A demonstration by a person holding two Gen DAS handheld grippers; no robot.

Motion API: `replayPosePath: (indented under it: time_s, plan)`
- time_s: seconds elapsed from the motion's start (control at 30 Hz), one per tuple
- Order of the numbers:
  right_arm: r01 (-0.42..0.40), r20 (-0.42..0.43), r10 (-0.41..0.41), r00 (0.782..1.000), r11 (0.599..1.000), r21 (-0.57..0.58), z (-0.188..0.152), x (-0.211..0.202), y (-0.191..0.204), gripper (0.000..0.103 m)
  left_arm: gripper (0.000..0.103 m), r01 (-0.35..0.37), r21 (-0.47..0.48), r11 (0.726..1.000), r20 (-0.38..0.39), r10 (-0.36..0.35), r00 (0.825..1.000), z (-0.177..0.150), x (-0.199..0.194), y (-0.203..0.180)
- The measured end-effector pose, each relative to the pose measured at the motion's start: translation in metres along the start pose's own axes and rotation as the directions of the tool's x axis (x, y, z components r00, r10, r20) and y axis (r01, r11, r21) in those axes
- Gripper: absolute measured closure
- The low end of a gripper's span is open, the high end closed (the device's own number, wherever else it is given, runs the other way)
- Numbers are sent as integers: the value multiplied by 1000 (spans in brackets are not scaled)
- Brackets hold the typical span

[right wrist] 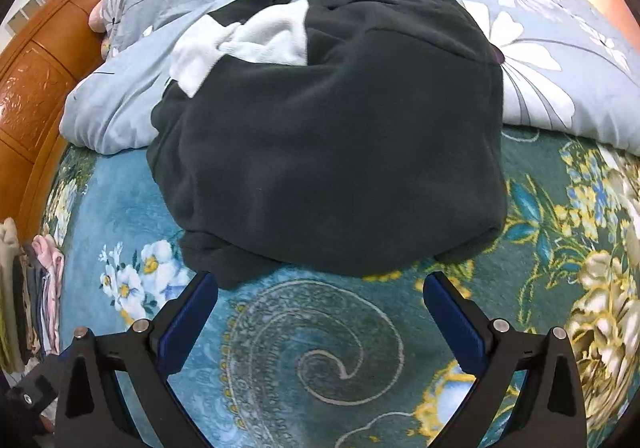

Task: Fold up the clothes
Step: 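Move the right tool toward the crumpled dark grey jacket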

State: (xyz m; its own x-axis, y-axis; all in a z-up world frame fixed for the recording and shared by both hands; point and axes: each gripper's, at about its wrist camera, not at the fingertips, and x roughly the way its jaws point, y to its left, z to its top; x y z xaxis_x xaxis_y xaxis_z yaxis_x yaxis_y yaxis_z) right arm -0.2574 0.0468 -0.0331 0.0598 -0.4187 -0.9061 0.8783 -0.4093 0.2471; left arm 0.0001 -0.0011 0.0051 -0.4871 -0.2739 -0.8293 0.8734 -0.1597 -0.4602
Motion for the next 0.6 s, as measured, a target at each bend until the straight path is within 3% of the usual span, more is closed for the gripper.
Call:
replayPosePath:
  time_s: [0.13, 0.37, 0.43, 0.6]
  plan:
    - [-23, 37, 23, 999, 1000, 3, 2, -5, -4, 1, 0, -74, 71, 995, 114, 66, 991, 3, -17, -11]
    - [-44, 88, 43, 995, 999, 6, -1, -15, -13, 1, 0, -190, 175, 966, 314, 128, 941, -3, -37, -36]
    - [-33, 87, 32, 996, 999, 9, -5, -18, -15, 1, 0, -208, 200, 958, 331, 133, 934, -7, -36, -42]
    - [-13, 80, 12, 997, 1000, 14, -7, -15, -20, 1, 0, -225, 248, 942, 314, 141, 939, -16, -25, -55]
